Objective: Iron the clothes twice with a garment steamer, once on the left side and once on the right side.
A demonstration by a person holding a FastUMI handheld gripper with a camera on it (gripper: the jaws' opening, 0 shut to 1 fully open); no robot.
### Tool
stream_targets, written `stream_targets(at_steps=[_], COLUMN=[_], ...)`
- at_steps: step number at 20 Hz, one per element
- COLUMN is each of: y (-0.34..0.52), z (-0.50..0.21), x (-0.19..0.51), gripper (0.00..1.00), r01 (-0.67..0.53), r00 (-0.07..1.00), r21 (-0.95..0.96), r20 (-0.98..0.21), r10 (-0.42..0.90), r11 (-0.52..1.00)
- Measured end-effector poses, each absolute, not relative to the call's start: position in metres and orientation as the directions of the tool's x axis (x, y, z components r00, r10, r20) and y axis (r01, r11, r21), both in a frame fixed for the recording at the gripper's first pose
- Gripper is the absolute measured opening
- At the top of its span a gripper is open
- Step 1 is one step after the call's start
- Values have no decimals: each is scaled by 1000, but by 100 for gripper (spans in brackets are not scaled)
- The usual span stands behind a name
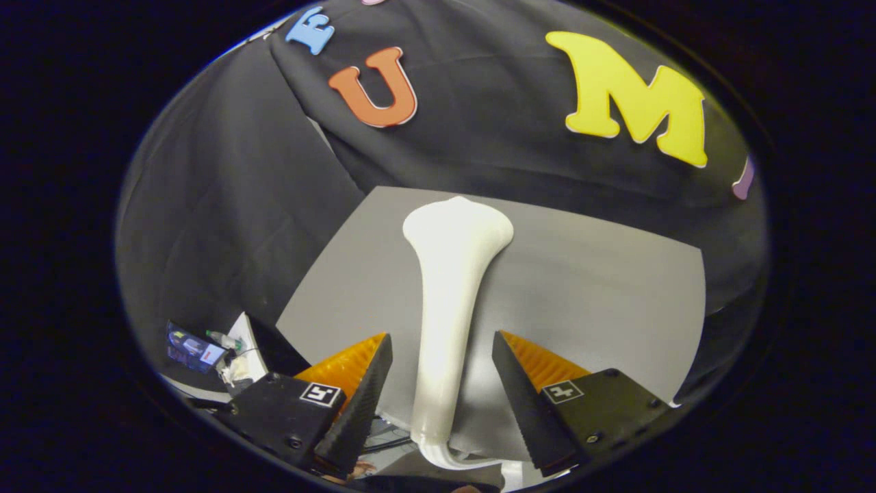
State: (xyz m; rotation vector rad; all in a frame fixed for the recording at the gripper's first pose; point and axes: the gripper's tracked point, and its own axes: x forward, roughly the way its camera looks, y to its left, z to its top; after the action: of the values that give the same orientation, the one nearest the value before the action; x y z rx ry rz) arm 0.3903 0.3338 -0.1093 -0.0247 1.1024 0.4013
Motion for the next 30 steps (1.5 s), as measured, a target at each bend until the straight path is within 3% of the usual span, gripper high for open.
stream_targets(at_steps=[1,7,11,15,20,30], y=[335,329,327,330,334,330], z=[-114,-129,-139,-141,-139,-70], x=[393,398,392,391,389,358], gripper=[92,67,64,52,37,33], r01=[-327,-309,-351,-335,-264,-306], r00=[369,315,303,318,332,506], r21=[175,80,-6,-38,46,201], r20=[-881,-932,-947,-945,-934,-793], r10=[296,182,107,75,135,338], r11=[929,948,936,942,964,931])
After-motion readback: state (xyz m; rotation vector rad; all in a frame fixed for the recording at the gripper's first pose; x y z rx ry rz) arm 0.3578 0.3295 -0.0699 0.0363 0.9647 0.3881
